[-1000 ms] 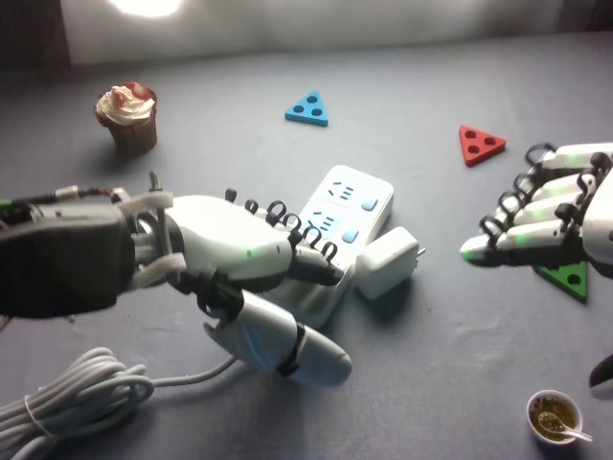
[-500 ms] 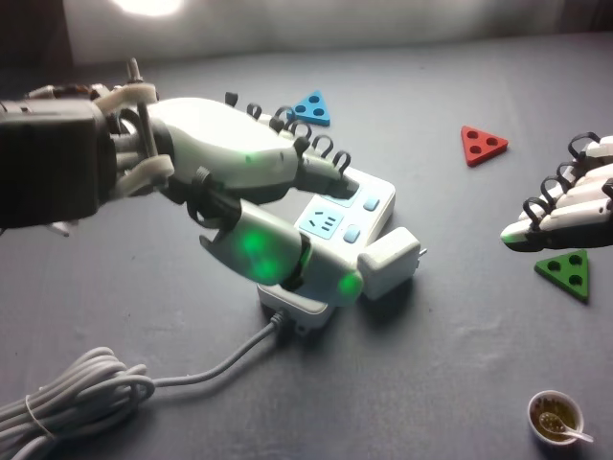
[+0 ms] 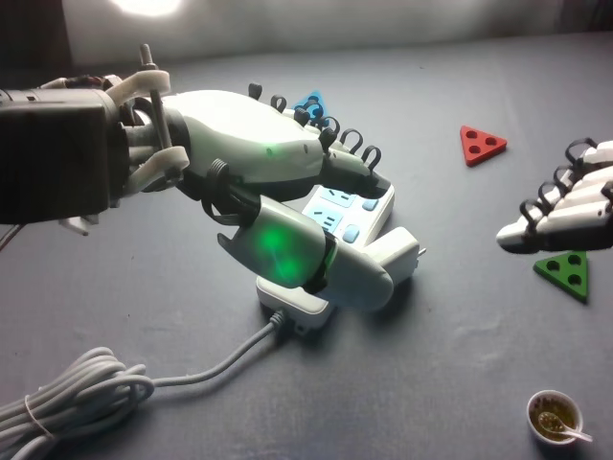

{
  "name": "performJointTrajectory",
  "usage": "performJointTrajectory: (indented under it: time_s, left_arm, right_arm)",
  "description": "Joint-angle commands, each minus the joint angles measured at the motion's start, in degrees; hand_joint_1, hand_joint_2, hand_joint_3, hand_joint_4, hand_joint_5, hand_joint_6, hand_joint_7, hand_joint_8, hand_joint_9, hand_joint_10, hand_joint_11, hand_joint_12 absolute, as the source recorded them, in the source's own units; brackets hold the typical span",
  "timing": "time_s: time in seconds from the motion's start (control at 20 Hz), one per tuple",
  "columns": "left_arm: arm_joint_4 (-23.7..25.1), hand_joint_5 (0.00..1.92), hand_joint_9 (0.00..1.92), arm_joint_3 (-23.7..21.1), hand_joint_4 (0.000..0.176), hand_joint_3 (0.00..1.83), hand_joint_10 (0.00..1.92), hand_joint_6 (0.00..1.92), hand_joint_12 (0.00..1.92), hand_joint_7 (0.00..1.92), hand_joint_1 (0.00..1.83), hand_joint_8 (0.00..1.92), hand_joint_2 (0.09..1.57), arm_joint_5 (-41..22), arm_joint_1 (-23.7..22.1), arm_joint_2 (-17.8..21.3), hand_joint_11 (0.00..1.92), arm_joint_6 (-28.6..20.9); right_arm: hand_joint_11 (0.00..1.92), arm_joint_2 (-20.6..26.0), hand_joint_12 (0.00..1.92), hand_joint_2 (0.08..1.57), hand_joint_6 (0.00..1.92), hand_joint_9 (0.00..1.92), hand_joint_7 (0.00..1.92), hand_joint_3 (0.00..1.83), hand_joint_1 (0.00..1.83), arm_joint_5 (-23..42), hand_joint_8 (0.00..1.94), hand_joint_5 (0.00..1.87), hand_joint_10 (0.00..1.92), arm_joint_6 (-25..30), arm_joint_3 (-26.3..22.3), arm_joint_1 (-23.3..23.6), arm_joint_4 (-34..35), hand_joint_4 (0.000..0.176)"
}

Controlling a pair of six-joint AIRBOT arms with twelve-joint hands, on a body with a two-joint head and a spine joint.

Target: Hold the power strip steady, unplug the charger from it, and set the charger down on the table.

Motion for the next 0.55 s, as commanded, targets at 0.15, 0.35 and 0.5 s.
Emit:
performJointTrajectory:
  time_s: [0.15, 0.35, 0.5]
  left_arm:
    - [-0.17, 0.22, 0.19, 0.44, 0.0, 0.0, 0.01, 0.0, 0.12, 0.22, 0.0, 0.0, 1.04, -2.73, -3.01, 0.08, 0.12, -0.08]
    - [-0.09, 0.21, 0.18, 0.34, 0.0, 0.0, 0.0, 0.0, 0.11, 0.21, 0.0, 0.0, 1.04, -2.13, -3.86, 0.69, 0.1, -0.08]
    - [-0.03, 0.21, 0.18, 0.27, 0.0, 0.0, 0.01, 0.0, 0.11, 0.22, 0.0, 0.01, 1.05, -1.59, -4.13, 0.98, 0.1, -0.08]
  right_arm:
    - [0.11, 0.94, 0.63, 0.95, 0.0, 0.34, 0.35, 0.0, 0.77, 1.72, 0.0, 0.3, 0.0, -0.01, -0.77, 0.43, -0.91, 0.0]
    - [0.1, 0.95, 0.62, 0.95, 0.01, 0.35, 0.35, 0.0, 0.79, 1.72, 0.0, 0.31, 0.0, -0.01, -0.9, 0.23, -2.67, 0.0]
    - [0.09, 0.95, 0.58, 0.96, 0.0, 0.34, 0.34, 0.01, 0.81, 1.62, 0.0, 0.29, 0.0, -0.01, -1.29, 0.23, -5.02, 0.0]
